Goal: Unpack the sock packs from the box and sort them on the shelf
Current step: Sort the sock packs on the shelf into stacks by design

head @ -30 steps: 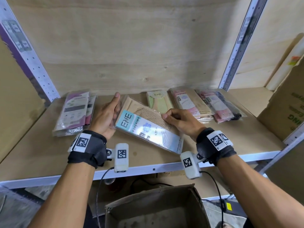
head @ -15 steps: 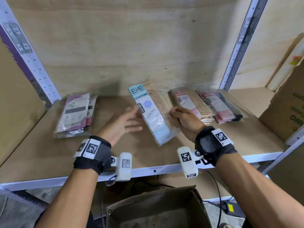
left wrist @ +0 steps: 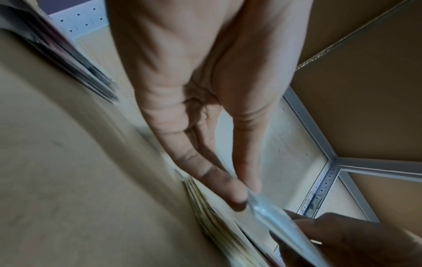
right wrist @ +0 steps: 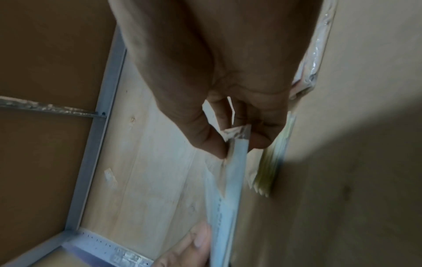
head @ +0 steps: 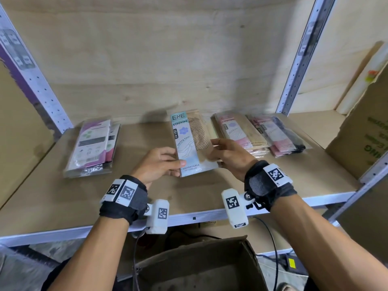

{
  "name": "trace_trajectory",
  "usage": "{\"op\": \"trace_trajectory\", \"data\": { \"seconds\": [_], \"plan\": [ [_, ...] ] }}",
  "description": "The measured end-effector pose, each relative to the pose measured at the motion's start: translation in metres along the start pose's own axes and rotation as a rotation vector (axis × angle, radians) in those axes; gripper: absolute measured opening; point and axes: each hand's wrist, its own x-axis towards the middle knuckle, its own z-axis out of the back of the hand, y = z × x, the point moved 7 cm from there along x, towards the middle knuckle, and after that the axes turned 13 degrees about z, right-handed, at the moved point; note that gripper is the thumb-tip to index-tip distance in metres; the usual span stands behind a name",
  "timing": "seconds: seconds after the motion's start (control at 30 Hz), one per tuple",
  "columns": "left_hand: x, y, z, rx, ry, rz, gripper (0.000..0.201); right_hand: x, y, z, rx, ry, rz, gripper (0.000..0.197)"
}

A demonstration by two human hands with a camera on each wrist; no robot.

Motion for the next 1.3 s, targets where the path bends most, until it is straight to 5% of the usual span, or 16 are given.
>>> {"op": "trace_trajectory", "data": {
  "seconds": [0.23,0.47,0.9,1.3],
  "plan": [
    [0.006,-0.005,0.039,-0.047,-0.215,-0.05,0.023,0.028,0.024,-0.018,-0.289,-0.045,0.064,0.049],
    [0.015,0.001,0.093,0.01,-0.403,0.064,0.028,0.069,0.04,-0.072,-0.648,0.038,0.056,0.049],
    [0.02,0.016,0.1,-0.048,-0.301,0.311,0.029,0.081,0.02,-0.111,-0.973,0.177,-0.04,0.013],
    [0.012,0.013,0.097,-0.008,-0.306,0.316,0.024,0.078,0.019,-0.116,-1.039,0.218,-0.028,0.031]
  ]
}}
